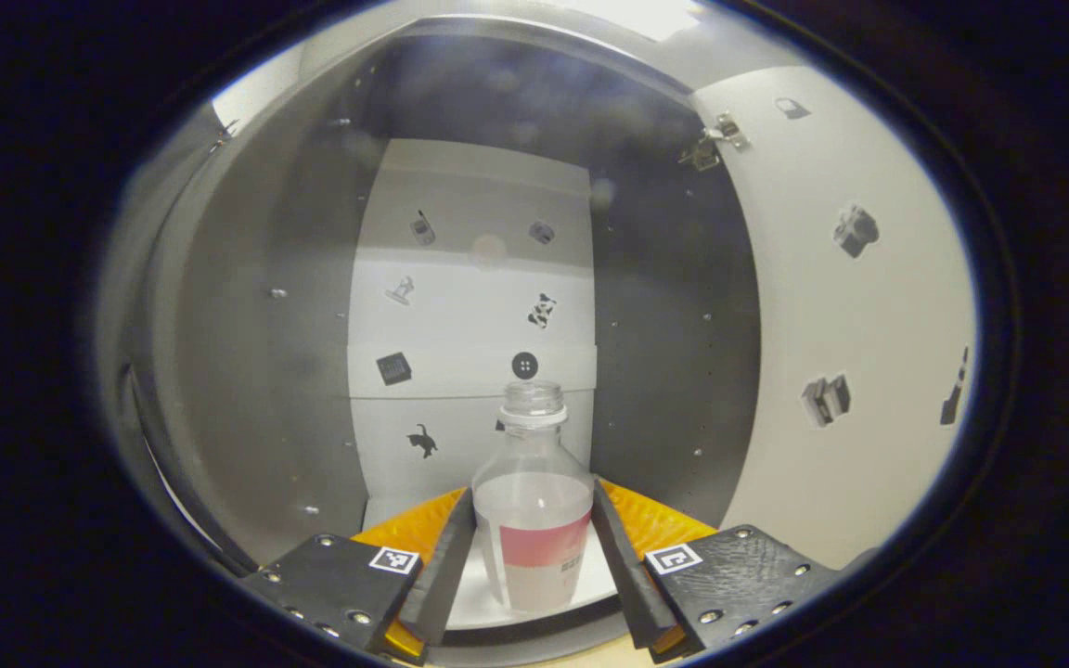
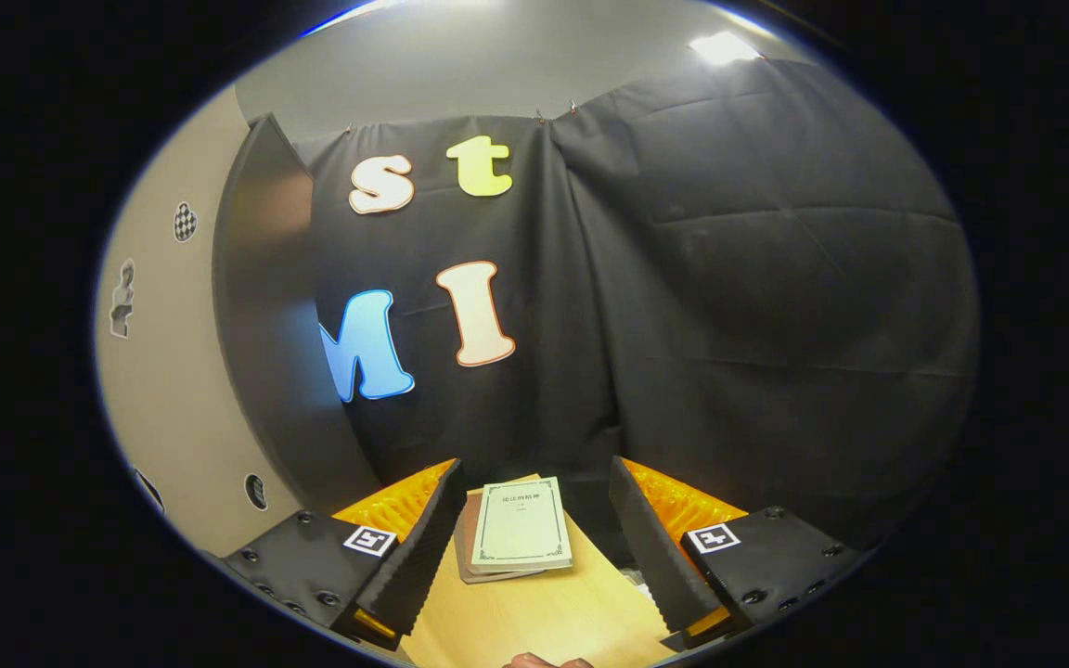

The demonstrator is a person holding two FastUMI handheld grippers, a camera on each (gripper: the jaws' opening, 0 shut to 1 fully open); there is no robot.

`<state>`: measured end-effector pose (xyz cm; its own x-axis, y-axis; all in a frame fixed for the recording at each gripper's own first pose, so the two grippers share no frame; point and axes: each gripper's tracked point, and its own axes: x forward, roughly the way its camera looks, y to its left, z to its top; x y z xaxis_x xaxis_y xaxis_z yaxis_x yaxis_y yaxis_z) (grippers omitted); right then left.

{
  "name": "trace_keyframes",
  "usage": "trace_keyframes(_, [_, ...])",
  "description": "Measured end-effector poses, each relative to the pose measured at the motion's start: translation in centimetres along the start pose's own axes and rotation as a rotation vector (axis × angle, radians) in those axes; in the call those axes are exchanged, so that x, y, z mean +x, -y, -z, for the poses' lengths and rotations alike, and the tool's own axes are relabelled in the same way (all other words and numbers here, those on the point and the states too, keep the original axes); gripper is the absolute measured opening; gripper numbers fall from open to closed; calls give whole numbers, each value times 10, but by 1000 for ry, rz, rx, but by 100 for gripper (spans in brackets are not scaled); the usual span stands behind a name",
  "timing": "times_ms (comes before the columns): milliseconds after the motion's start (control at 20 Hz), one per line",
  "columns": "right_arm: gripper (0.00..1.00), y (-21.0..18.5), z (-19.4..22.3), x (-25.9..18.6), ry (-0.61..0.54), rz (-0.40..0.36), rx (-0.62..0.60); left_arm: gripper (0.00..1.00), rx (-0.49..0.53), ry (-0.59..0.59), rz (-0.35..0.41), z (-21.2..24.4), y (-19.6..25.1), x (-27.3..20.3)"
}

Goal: Open the cabinet door with the right hand, grasp the bottle in the cabinet with the left hand and place it on the coaster, then close the cabinet door with the right hand.

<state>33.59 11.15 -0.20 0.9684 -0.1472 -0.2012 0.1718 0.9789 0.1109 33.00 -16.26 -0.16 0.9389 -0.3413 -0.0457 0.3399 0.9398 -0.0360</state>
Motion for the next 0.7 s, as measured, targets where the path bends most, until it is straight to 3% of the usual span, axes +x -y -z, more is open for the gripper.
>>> trace_keyframes(350, [98, -20, -10, -13, 24, -7, -8, 73, 100, -19, -77, -1, -49, -105])
trace_keyframes(550, [98, -32, -22, -35, 53, -9, 30, 72, 55, -21, -151, 13, -90, -162])
trace_keyframes(700, [98, -54, -32, -56, 73, -58, 54, 73, 12, -16, -194, 29, -120, -203])
